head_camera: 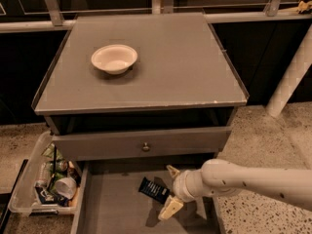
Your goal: Pick rxbar blueberry from middle drawer and place on counter
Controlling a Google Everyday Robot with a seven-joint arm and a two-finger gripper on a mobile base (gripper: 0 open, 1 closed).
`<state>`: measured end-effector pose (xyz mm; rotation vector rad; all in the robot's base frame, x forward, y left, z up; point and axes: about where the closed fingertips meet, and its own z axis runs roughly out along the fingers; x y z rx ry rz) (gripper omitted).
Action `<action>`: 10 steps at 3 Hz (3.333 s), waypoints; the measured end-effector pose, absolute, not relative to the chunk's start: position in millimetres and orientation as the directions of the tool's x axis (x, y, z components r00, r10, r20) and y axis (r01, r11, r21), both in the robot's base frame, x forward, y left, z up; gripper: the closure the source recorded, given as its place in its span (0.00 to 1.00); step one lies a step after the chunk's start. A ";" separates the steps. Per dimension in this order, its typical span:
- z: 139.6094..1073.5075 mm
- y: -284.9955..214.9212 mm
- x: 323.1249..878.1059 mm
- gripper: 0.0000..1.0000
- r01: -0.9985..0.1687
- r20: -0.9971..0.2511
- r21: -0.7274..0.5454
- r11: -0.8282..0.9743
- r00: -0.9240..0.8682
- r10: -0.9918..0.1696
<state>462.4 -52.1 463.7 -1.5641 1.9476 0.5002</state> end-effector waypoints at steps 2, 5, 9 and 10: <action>404.6 -24.1 464.1 0.00 -0.965 -0.637 -0.006 0.264 -0.199 -0.744; 372.6 -6.0 504.2 0.00 -0.931 -0.656 -0.039 0.362 -0.250 -0.713; 343.7 -34.1 502.4 0.41 -0.898 -0.667 0.010 0.439 -0.333 -0.666; 343.7 -34.1 502.4 0.64 -0.898 -0.667 0.010 0.439 -0.333 -0.666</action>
Offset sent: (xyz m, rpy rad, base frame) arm 0.0063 0.0402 -0.0903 0.0008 0.0888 -0.0601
